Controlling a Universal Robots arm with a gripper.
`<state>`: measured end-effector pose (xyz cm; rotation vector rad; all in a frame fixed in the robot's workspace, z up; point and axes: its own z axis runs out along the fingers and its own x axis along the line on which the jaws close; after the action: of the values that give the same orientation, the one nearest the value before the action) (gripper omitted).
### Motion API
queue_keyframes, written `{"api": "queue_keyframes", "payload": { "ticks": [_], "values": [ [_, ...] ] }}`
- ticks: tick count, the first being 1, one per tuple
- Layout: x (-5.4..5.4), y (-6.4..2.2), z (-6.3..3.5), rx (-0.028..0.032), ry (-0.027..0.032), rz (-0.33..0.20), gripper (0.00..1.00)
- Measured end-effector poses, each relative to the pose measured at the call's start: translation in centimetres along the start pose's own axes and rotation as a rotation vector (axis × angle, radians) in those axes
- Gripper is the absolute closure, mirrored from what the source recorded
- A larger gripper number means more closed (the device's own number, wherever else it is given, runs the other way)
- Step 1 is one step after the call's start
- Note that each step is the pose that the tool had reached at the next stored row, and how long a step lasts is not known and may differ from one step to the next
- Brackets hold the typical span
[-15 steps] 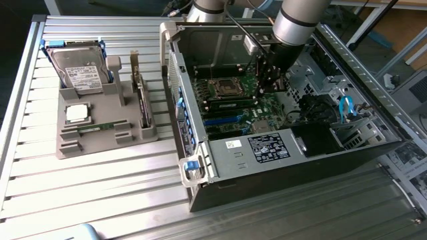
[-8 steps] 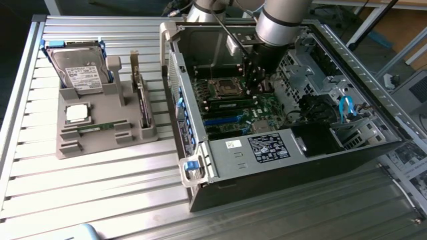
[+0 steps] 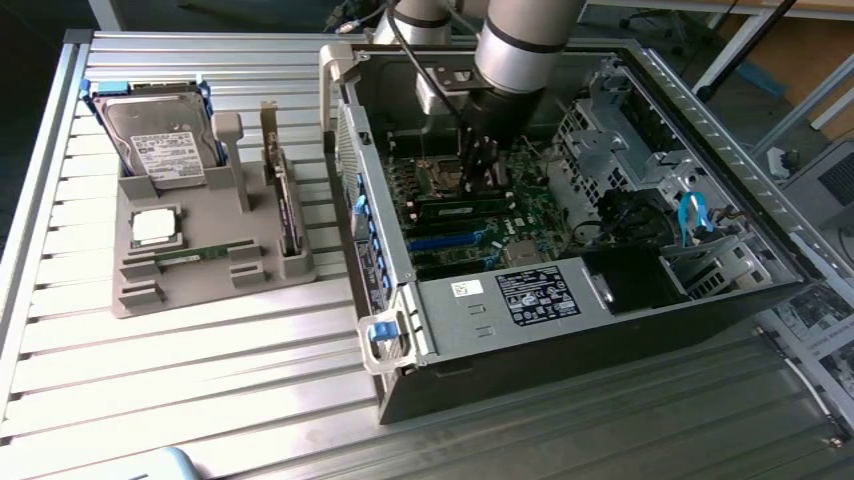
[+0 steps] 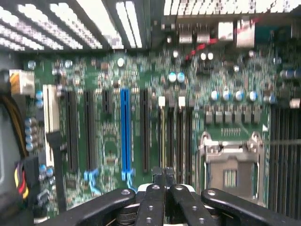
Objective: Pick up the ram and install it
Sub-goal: 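Press down the ram until it locks into place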
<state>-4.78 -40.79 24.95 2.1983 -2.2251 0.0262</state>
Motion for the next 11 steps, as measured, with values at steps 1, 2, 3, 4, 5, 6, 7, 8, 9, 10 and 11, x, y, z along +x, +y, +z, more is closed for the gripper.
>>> {"api": "queue_keyframes", "payload": {
  "ticks": [1, 2, 3, 4, 5, 6, 7, 8, 9, 10, 11],
  "values": [
    [0.0, 0.32, 0.01, 0.0001, 0.0, 0.0, 0.89],
    [0.0, 0.69, 0.03, 0.0002, 0.0, 0.0, 0.89],
    [0.0, 1.06, 0.05, 0.0002, 0.0001, 0.0, 0.89],
    [0.0, 1.43, 0.09, 0.0004, 0.0, 0.0, 0.89],
    [0.0, 1.79, 0.12, 0.0003, 0.0, 0.0, 0.89],
    [0.0, 2.1, 0.16, 0.0004, -0.0001, 0.0, 0.89],
    [0.0, 2.33, 0.24, 0.0004, -0.0001, 0.0, 0.89],
    [0.0, 2.45, 0.32, 0.0004, -0.0002, 0.0, 0.89],
    [0.0, 2.53, 0.4, 0.0004, -0.0002, 0.0, 0.89],
    [0.0, 2.59, 0.5, 0.0005, -0.0003, 0.0, 0.89],
    [0.0, 2.67, 0.62, 0.0004, -0.0002, 0.0, 0.89]
  ]
}}
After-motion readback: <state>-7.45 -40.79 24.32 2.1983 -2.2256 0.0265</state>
